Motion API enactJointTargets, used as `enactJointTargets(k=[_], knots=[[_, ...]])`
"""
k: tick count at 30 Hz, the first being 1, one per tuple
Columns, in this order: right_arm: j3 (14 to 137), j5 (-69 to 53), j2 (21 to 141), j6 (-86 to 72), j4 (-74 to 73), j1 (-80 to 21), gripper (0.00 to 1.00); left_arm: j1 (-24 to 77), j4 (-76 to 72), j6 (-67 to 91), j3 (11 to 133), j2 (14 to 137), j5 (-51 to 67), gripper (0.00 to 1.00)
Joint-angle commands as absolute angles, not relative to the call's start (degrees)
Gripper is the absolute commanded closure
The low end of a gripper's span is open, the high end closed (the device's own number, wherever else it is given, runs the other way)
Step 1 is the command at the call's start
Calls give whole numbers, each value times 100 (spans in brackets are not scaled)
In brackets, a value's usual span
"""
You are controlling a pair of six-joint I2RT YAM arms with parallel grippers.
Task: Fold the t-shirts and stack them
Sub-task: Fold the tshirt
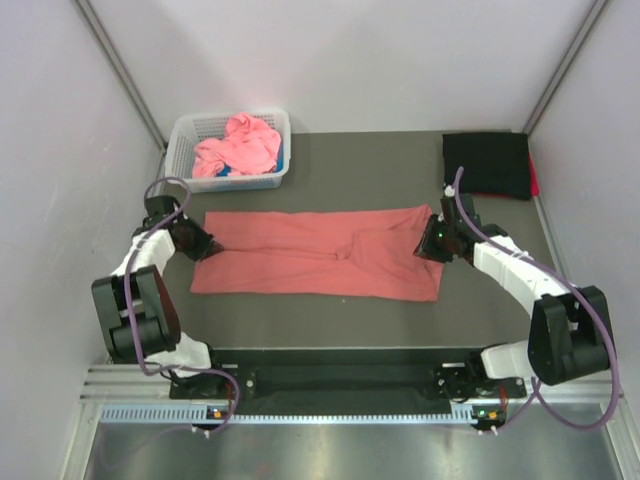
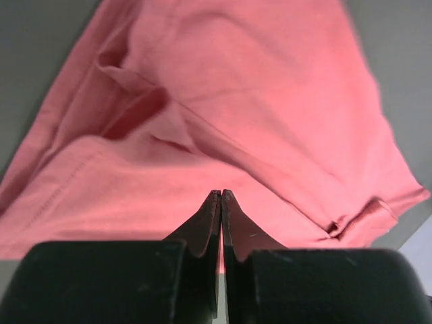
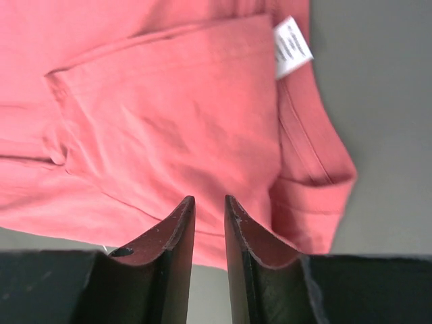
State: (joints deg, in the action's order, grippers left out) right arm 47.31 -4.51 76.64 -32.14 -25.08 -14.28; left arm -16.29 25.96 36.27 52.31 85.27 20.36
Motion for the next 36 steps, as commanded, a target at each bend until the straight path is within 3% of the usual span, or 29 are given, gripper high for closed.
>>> enactJointTargets(k=[1, 18, 20, 23, 36], knots=[[4896, -756, 7892, -3243, -1637, -1362, 75, -1714, 2364, 3612, 5370, 8990, 2057, 96], [4482, -140, 8710, -3059, -1213, -1354, 75, -2233, 2698, 3639, 6311, 9440, 1415, 89], [4482, -158, 8701, -3041, -1204, -1362, 75, -1997, 2725, 3324, 6284, 9361, 1363, 86], [4500, -219, 8675, -3050, -1187, -1362, 75, -1566, 2935, 2796, 6345, 9237, 760, 68], [4518, -422, 8613, -2927, -1125, -1362, 75, -1353, 3560, 2162, 6934, 9729, -115, 60]])
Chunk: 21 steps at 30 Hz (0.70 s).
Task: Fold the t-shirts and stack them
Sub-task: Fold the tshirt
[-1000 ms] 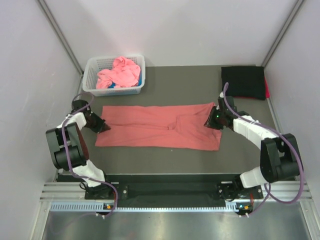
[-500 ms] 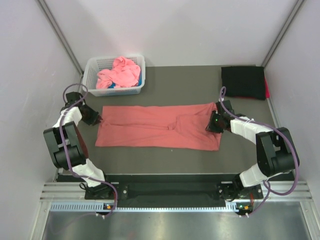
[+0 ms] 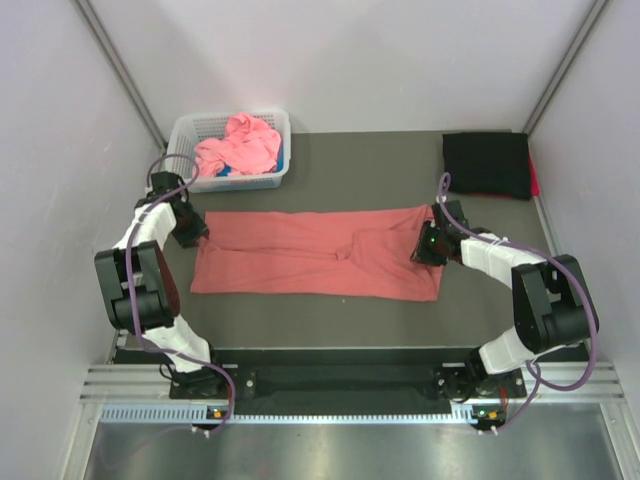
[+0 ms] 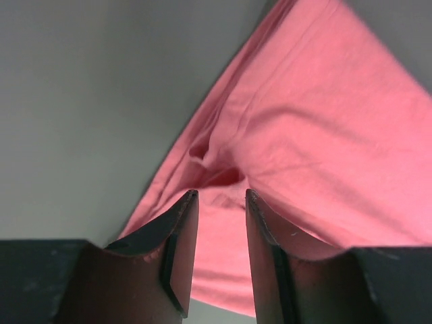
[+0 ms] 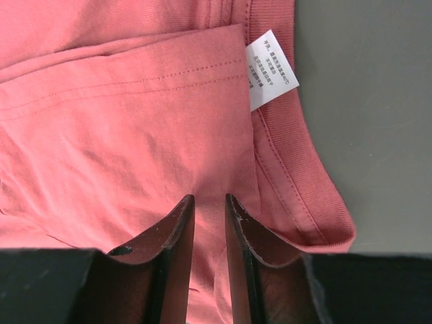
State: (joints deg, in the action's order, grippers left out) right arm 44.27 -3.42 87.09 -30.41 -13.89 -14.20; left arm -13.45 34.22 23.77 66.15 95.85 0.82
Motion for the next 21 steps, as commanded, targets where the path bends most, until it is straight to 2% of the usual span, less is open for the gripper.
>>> enactJointTargets(k=[1, 13, 16, 20, 21], knots=[[4518, -439, 8639, -2918, -1116, -1354, 75, -1336, 3551, 2153, 6961, 9764, -27, 60], [4535, -360, 8683, -2821, -1099, -1362, 75, -1310, 3858, 2267, 7347, 10301, 536, 62], [4535, -343, 8719, -2821, -1072, -1362, 75, -1310, 3885, 2285, 7383, 10362, 510, 71], [4518, -325, 8798, -2812, -1046, -1354, 75, -1310, 4051, 2268, 7506, 10520, 378, 97], [4509, -316, 8815, -2812, -1046, -1362, 75, -1310, 4078, 2250, 7523, 10538, 291, 100]])
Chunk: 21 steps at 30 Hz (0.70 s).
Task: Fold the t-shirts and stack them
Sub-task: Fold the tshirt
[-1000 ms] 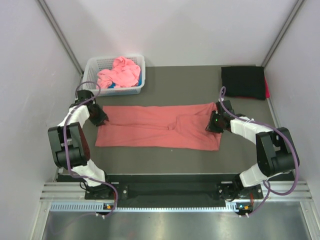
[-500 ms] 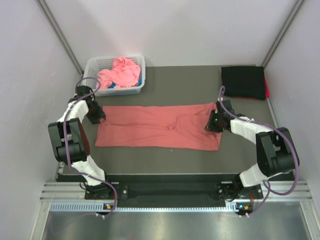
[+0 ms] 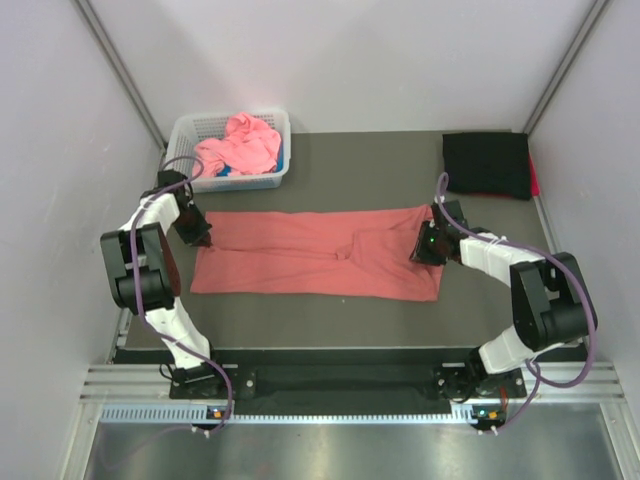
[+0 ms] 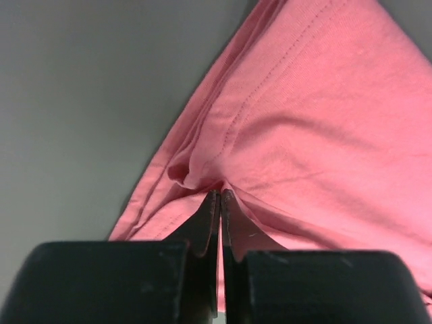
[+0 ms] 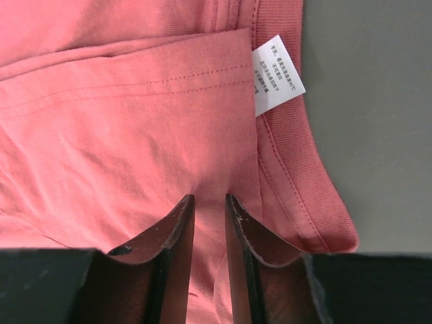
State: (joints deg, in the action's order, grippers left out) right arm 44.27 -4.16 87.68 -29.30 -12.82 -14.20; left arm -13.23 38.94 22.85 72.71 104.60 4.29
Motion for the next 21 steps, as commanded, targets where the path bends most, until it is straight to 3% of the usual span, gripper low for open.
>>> enactJointTargets(k=[1, 6, 15, 21], knots=[[4509, -273, 8824, -2821, -1063, -1354, 75, -1310, 4148, 2276, 7541, 10538, 229, 100], [4518, -53, 8920, -2847, -1169, -1345, 78, -1345, 4193, 2706, 7410, 10302, -448, 100], [4465, 185, 9123, -2813, -1169, -1310, 81, -1468, 4403, 3208, 7646, 10555, -606, 100], [4473, 193, 8948, -2681, -1107, -1301, 80, -1494, 4447, 3436, 7918, 10425, -852, 81]])
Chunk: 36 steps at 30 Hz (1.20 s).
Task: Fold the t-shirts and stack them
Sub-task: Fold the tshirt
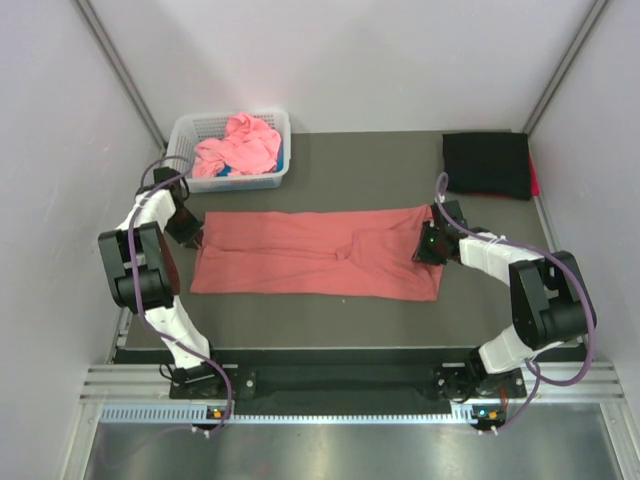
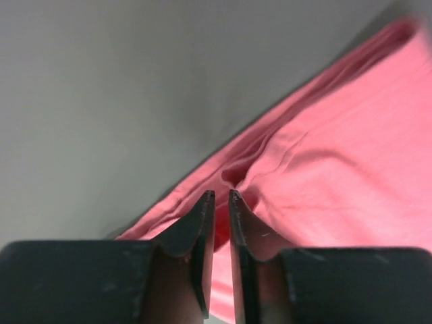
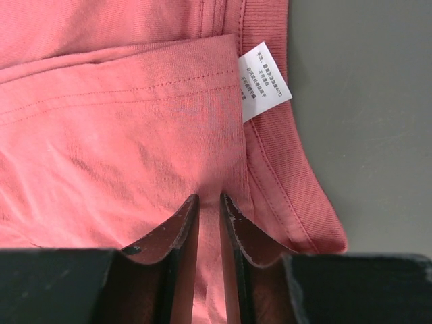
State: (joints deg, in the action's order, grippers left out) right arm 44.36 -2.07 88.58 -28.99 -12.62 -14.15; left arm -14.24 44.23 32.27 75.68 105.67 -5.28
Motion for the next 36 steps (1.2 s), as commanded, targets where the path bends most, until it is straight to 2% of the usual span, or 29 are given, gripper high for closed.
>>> enactJointTargets(k=[1, 7, 12, 15, 20, 24, 29, 36], knots=[[4508, 193, 8904, -2672, -1160, -1309, 80, -1485, 4430, 3489, 7936, 10363, -879, 80], [4676, 298, 8526, -3093, -1318, -1310, 72, -836, 3964, 2867, 7910, 9703, -1091, 73], [5052, 379, 8814, -4066, -1537, -1301, 66, -344, 3613, 2777, 7543, 9738, 356, 72], [5247, 220, 8964, -4716, -1591, -1318, 59, -202, 3296, 2839, 7234, 9913, 764, 72], [5588, 640, 8895, -5466, -1880, -1485, 46, -185, 3243, 2909, 7049, 10361, 625, 73], [5932, 1448, 8912, -6439, -2723, -1748, 45, -202, 3077, 3067, 6891, 10468, 80, 74], [6748, 1767, 9456, -7469, -4102, -2056, 44, -193, 3217, 3225, 7101, 10731, -158, 75], [7136, 1802, 10431, -8771, -3999, -2426, 43, -316, 3313, 3444, 7005, 10916, -711, 76]])
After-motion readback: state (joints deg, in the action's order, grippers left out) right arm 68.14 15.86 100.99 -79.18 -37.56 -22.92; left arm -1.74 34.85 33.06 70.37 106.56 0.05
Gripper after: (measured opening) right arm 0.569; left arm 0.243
